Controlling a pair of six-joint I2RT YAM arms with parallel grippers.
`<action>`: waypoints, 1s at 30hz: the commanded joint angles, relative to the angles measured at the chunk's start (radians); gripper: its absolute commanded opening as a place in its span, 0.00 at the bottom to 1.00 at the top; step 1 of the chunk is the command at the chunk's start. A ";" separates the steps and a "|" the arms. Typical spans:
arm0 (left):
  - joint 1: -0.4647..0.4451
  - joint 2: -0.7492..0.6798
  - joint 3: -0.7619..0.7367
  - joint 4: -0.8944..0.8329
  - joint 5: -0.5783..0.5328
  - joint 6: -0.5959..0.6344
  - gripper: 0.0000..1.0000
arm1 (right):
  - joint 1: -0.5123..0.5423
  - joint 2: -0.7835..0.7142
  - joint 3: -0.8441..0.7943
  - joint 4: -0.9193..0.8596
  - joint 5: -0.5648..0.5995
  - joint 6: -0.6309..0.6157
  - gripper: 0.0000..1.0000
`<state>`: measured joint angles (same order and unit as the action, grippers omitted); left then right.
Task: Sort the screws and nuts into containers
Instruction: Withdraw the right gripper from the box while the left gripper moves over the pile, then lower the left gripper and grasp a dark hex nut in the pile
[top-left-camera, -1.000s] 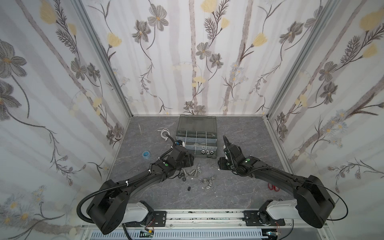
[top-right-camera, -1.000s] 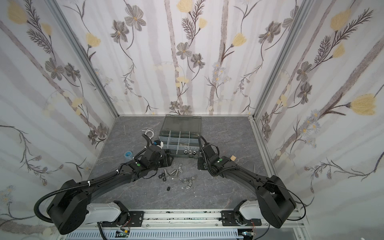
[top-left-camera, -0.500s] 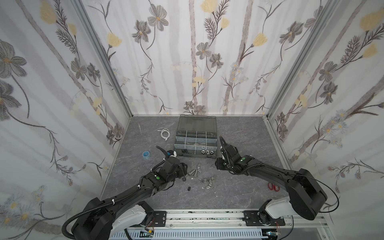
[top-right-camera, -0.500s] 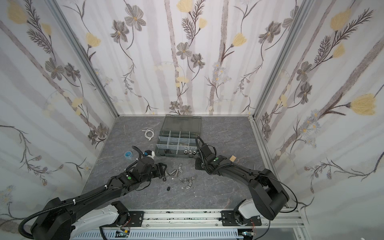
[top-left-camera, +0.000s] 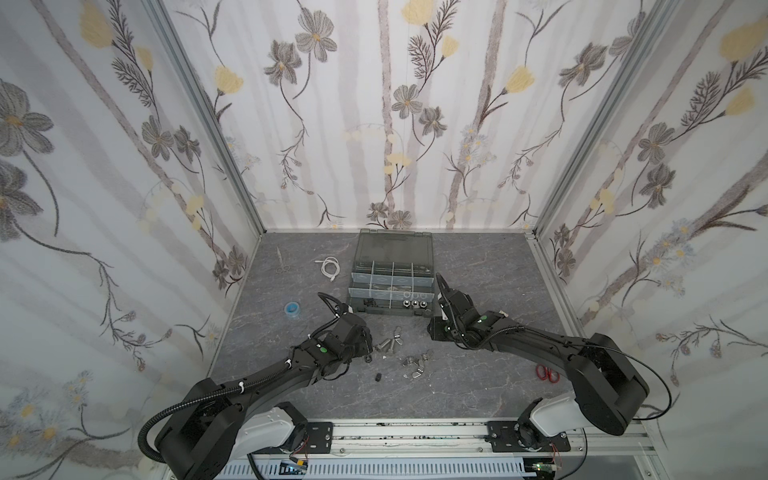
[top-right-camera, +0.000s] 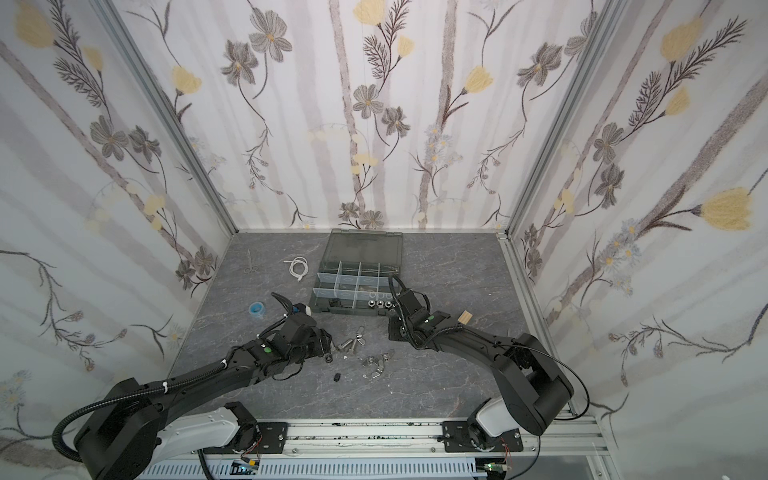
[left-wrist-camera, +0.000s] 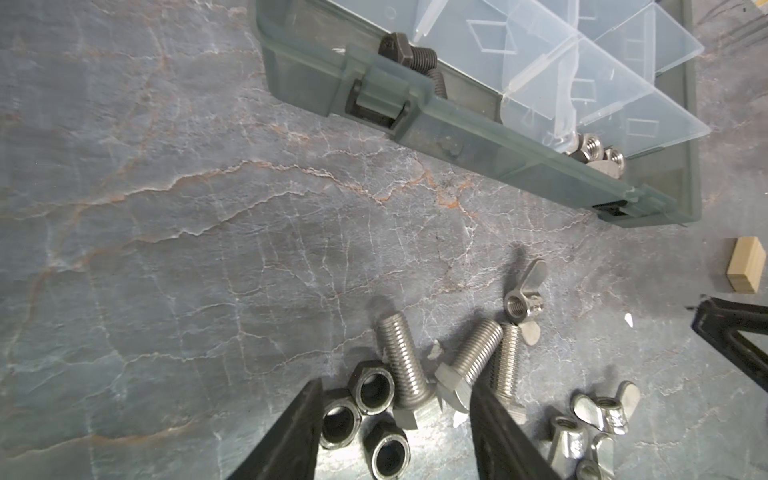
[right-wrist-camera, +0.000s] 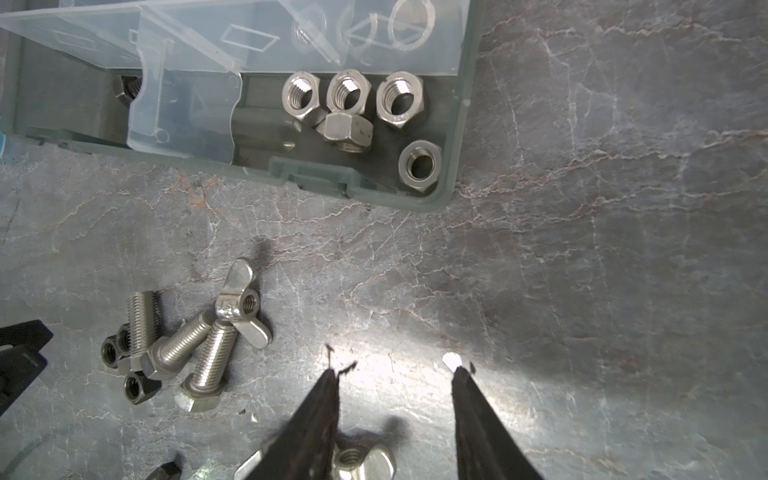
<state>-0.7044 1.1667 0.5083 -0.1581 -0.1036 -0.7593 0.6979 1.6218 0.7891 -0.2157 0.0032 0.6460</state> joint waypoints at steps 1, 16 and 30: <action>-0.002 -0.001 0.013 -0.063 -0.049 0.022 0.56 | 0.000 -0.011 -0.004 0.034 0.006 0.010 0.46; -0.017 0.024 0.003 -0.129 -0.017 0.089 0.52 | 0.001 -0.020 -0.015 0.041 0.014 0.020 0.46; -0.023 0.087 0.004 -0.126 -0.027 0.115 0.44 | 0.001 -0.100 -0.100 0.045 0.038 0.050 0.46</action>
<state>-0.7258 1.2415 0.5011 -0.2813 -0.1196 -0.6567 0.6979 1.5280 0.6945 -0.2066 0.0196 0.6769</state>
